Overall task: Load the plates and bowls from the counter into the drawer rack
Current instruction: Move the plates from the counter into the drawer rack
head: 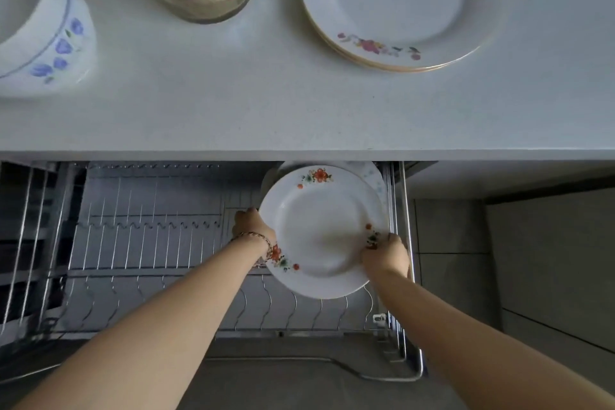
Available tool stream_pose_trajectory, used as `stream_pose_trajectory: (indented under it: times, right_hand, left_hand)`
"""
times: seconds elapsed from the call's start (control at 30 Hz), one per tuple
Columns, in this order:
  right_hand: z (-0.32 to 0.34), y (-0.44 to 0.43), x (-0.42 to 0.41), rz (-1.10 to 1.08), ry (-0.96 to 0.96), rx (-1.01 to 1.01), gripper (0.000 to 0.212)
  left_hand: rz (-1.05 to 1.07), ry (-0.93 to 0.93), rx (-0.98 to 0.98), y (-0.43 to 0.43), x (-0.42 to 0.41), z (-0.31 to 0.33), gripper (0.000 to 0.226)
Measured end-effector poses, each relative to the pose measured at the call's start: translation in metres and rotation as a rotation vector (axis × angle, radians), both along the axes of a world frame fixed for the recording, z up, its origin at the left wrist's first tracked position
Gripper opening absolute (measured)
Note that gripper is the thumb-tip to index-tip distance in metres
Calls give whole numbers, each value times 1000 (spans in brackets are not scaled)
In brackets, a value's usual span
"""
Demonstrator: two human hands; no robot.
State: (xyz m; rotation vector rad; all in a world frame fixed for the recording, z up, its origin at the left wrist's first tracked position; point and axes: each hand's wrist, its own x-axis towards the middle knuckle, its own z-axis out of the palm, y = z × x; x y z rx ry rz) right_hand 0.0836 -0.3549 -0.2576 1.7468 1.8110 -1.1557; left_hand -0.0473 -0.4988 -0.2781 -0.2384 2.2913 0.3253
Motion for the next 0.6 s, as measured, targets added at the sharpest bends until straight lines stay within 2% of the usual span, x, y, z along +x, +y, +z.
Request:
stream_pose_trajectory:
  times: [0.2,0.27,0.37,0.47,0.5,0.6]
  right_hand:
    - [-20,-3,-9,-196,96,116,34]
    - [-22,-5,-11,-264,96,98,33]
    - [-21,-6,-9,-309,98,70,16]
    - [-22,-7,-2,-316,110,-9,16]
    - [-23,-9,-2,-319,106,-62,17]
    - [-27,-12,-7,-427,130,-246,27]
  left_hand:
    - [29,70,54,15,-16,-20,44]
    - [95,88,138,18,-17,-24,46]
    - [250,98,301,20,-13,-22,52]
    - [400,78,413,17,-5,-9,63]
    - [466,41,435,16,-2,-6,61]
    - [750,-194,502,15,7,-2,31]
